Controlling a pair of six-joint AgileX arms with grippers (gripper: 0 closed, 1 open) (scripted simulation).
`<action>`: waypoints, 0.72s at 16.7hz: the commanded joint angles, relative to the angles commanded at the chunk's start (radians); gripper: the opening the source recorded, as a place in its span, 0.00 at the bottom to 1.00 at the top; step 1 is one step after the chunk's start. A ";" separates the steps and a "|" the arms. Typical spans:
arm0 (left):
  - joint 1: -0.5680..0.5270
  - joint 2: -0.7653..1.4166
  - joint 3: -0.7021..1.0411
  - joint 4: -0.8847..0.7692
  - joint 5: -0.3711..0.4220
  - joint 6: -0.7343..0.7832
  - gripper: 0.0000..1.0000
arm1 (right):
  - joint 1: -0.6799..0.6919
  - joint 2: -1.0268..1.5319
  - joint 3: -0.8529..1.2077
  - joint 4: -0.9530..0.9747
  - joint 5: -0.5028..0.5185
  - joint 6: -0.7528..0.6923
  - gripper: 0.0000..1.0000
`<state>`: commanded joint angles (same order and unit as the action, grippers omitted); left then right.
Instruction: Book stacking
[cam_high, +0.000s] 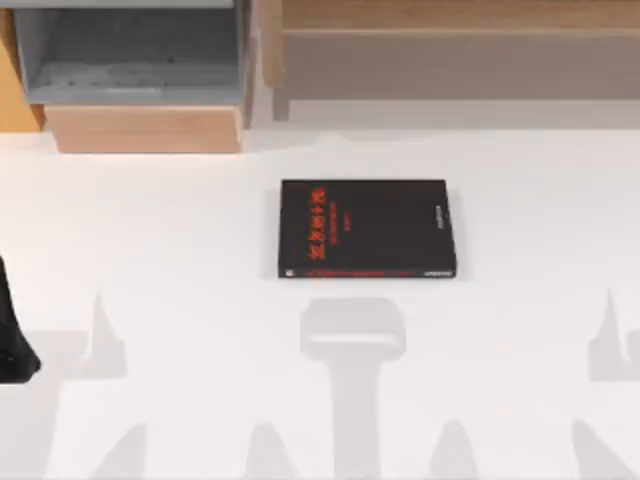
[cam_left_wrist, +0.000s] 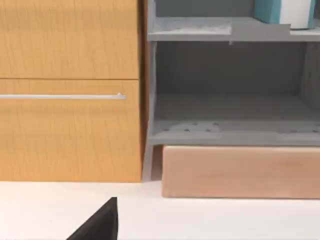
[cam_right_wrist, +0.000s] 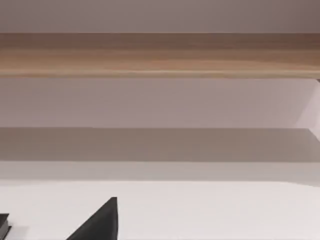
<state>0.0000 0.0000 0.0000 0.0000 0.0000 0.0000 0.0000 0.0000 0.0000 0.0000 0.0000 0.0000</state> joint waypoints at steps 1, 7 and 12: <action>0.000 0.000 0.000 0.000 0.000 0.000 1.00 | 0.000 0.000 0.000 0.000 0.000 0.000 1.00; -0.032 0.159 0.141 0.070 -0.027 -0.001 1.00 | 0.000 0.000 0.000 0.000 0.000 0.000 1.00; -0.100 0.578 0.436 0.217 -0.085 -0.003 1.00 | 0.000 0.000 0.000 0.000 0.000 0.000 1.00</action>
<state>-0.0999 0.5779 0.4364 0.2175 -0.0845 -0.0032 0.0000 0.0000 0.0000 0.0000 0.0000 0.0000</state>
